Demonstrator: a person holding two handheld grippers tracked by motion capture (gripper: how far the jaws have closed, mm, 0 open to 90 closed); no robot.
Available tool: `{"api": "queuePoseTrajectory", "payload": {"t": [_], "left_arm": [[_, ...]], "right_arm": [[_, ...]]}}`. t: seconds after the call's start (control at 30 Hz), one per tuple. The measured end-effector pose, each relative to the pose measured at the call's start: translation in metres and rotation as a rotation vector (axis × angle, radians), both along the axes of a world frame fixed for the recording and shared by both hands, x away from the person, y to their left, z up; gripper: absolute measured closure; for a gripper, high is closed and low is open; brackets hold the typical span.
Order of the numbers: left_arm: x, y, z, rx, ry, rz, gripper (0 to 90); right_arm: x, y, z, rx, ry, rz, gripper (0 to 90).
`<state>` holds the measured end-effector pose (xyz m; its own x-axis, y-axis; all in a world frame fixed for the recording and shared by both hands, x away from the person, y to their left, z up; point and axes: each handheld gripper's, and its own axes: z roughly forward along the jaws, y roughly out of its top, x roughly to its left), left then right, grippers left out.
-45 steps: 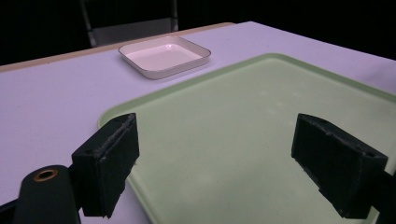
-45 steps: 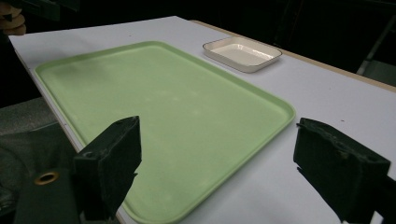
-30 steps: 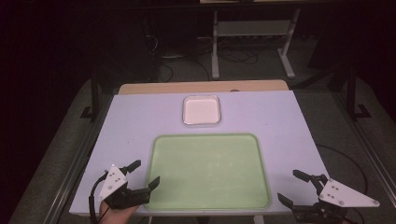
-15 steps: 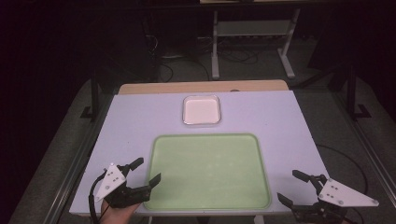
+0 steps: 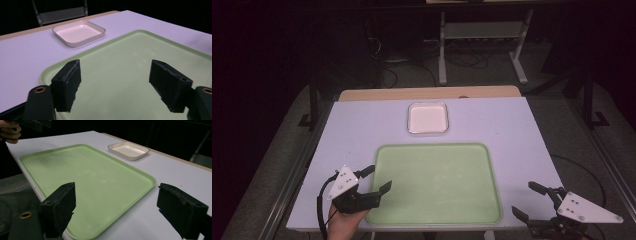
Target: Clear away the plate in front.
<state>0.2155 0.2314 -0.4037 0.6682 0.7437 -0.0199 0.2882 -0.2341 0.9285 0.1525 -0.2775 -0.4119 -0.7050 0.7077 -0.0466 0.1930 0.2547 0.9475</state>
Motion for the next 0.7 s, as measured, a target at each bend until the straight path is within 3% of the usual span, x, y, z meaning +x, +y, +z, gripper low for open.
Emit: {"api": "queuePoseTrajectory", "payload": {"t": [0.2, 0.23, 0.3, 0.5, 0.7], "left_arm": [[0.014, -0.009, 0.007, 0.046, 0.046, -0.009, 15.3], [0.018, -0.012, 0.008, 0.09, 0.041, -0.014, 15.5], [0.021, -0.014, 0.009, 0.102, 0.031, -0.02, 15.5], [0.029, -0.02, 0.014, 0.111, -0.024, -0.018, 14.9], [0.043, -0.025, 0.016, 0.12, -0.018, -0.013, 14.9]], "right_arm": [[-0.001, 0.0, 0.001, 0.005, -0.008, -0.002, 14.2], [-0.002, 0.0, 0.002, 0.006, -0.012, -0.004, 14.2], [-0.002, -0.001, 0.002, 0.008, -0.013, -0.006, 14.2], [-0.003, -0.002, 0.002, 0.013, -0.017, -0.011, 14.1], [-0.003, -0.002, 0.003, 0.012, -0.021, -0.014, 13.9]]}}
